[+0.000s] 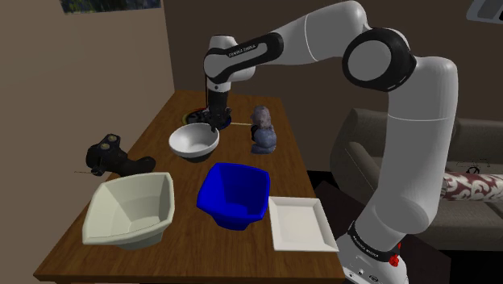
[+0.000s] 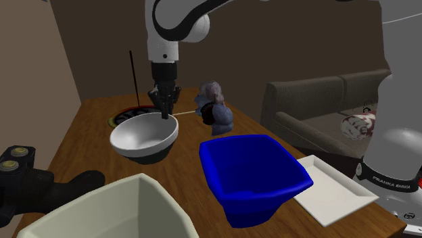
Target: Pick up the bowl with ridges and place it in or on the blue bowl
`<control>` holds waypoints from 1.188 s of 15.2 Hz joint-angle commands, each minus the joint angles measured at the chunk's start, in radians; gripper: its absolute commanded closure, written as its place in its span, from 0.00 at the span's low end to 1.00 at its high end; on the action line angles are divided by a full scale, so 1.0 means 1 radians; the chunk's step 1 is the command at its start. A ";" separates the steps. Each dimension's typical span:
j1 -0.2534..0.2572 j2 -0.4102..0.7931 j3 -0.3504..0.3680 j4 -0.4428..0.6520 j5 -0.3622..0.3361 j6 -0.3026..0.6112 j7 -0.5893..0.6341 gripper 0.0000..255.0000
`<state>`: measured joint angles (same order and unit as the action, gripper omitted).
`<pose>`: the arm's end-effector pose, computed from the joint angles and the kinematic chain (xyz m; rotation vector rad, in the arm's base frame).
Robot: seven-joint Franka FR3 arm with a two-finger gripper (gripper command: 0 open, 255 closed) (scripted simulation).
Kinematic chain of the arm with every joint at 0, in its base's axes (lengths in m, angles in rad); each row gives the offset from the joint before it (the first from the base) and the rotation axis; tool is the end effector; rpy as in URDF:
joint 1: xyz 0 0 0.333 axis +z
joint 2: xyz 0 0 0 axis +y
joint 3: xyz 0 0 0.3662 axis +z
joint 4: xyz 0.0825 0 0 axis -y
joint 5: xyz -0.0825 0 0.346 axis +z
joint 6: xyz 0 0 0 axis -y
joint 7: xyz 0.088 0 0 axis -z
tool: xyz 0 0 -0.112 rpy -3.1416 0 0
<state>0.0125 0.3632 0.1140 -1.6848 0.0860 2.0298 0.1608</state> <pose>0.6337 0.0765 0.4485 -3.0251 0.1213 0.0500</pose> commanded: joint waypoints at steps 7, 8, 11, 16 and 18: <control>-0.001 -0.034 0.001 0.062 0.000 -0.095 0.008 1.00; -0.002 -0.037 0.001 0.071 0.000 -0.107 0.009 1.00; -0.002 -0.044 0.001 0.101 0.000 -0.144 0.012 1.00; -0.002 -0.052 0.001 0.157 -0.001 -0.207 0.018 1.00; -0.002 -0.054 0.001 0.181 -0.001 -0.234 0.021 1.00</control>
<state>0.0108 0.3144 0.1153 -1.5115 0.0844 1.8089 0.1805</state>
